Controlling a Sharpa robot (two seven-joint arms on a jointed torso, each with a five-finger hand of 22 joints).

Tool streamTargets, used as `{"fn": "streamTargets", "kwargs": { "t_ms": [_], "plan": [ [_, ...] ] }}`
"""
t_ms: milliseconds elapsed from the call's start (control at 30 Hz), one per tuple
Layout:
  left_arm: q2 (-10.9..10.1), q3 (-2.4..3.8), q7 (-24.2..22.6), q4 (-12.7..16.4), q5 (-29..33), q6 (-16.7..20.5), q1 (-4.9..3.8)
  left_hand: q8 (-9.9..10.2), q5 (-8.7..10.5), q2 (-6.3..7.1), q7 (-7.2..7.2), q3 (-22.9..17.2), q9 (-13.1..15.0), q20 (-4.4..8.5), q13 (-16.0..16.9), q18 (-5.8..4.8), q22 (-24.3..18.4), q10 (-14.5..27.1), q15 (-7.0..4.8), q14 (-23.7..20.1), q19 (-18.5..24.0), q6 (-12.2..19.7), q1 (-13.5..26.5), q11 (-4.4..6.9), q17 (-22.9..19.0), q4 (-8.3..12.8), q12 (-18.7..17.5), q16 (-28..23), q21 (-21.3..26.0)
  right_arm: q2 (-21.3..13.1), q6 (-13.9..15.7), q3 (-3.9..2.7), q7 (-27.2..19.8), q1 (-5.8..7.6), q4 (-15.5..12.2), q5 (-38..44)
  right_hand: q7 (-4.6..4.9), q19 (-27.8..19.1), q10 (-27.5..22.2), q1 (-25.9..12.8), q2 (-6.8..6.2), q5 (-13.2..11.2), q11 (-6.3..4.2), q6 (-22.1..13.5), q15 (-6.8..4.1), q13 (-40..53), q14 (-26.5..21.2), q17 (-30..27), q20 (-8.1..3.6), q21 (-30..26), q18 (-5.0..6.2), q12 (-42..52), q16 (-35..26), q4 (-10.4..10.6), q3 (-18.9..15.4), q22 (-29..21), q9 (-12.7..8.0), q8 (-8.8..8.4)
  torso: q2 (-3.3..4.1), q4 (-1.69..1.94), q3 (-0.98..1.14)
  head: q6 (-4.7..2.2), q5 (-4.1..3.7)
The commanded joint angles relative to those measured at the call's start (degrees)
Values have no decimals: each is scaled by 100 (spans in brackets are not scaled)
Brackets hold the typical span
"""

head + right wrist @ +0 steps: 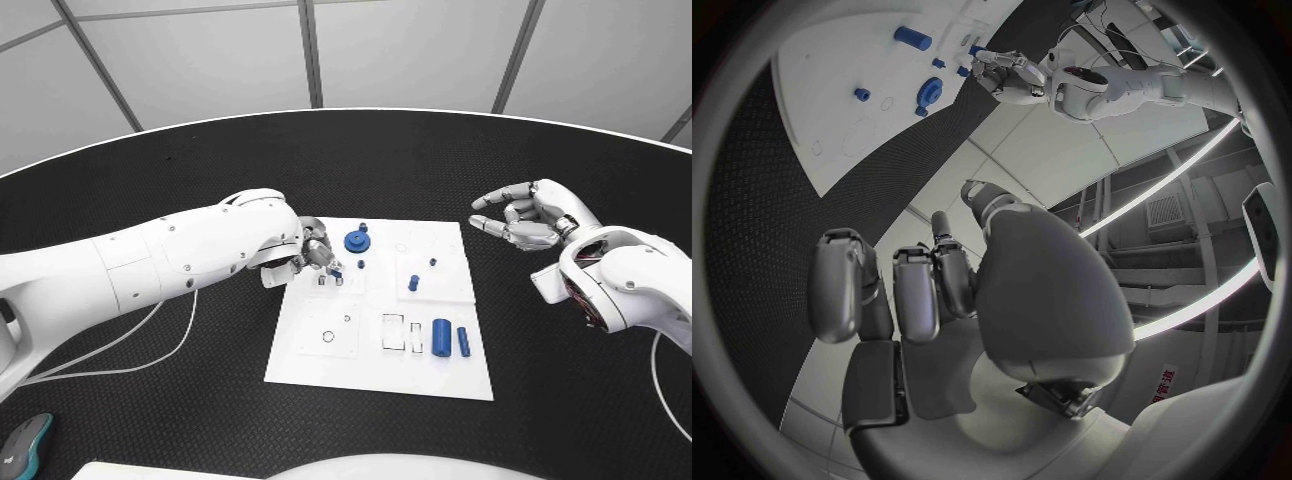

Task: Assemble the parts on the task board

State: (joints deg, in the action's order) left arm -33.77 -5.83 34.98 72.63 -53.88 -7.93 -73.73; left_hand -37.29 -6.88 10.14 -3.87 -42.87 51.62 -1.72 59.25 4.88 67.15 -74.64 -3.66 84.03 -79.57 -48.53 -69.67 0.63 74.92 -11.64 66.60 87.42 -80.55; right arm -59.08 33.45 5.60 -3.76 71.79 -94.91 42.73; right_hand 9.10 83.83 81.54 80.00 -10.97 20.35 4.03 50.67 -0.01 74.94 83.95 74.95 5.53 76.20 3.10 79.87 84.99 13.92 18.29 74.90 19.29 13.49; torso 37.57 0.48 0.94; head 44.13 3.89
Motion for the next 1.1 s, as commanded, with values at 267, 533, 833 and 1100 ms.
{"fn": "streamTargets", "kwargs": {
  "t_ms": [267,533,833,1100],
  "plan": [
    [36,-1,-13,-36,-60,-15,66,-38,-18,-49,8,-825,11,-14,6,-33,-4,-43,-45,470,-22,-18,-6,2,1013,785,21,30,-16,-5,2,0,-1,0,-8,0,2,8,27,-13,-54,38,-1,-34,-47,520,349,386,-24,-30,38,3,-21,4,31,347,-5,31,18,7,-4,13,-28],
    [38,-1,3,-26,-65,-77,75,-40,-17,-45,9,-841,15,-13,29,-33,-5,-58,-46,470,-23,-24,-4,4,1013,800,40,30,-16,-5,-1,0,0,0,-8,0,2,8,27,-13,-54,38,-1,-34,-47,520,349,386,-24,-30,38,3,-21,4,31,347,-5,31,11,8,0,33,-30],
    [42,-1,32,-24,-67,-156,77,-41,-16,-39,10,-849,18,-13,26,-33,-2,-60,-46,471,-25,-28,-2,4,1014,813,39,30,-17,-4,-5,0,-2,0,-6,0,2,8,27,-13,-54,38,-1,-34,-47,520,349,386,-24,-30,38,3,-21,4,31,347,-5,31,10,6,-1,51,-24],
    [55,-1,28,-27,-124,-119,77,-42,-15,-35,10,-856,20,-12,27,-33,-3,-62,-46,470,-25,-30,-2,5,1011,822,40,29,-17,1,-10,0,-6,0,-5,0,1,8,34,-20,-57,53,-2,-34,-48,526,351,393,-24,-39,40,10,-19,8,39,341,-7,35,12,3,2,59,-25]
  ]
}}
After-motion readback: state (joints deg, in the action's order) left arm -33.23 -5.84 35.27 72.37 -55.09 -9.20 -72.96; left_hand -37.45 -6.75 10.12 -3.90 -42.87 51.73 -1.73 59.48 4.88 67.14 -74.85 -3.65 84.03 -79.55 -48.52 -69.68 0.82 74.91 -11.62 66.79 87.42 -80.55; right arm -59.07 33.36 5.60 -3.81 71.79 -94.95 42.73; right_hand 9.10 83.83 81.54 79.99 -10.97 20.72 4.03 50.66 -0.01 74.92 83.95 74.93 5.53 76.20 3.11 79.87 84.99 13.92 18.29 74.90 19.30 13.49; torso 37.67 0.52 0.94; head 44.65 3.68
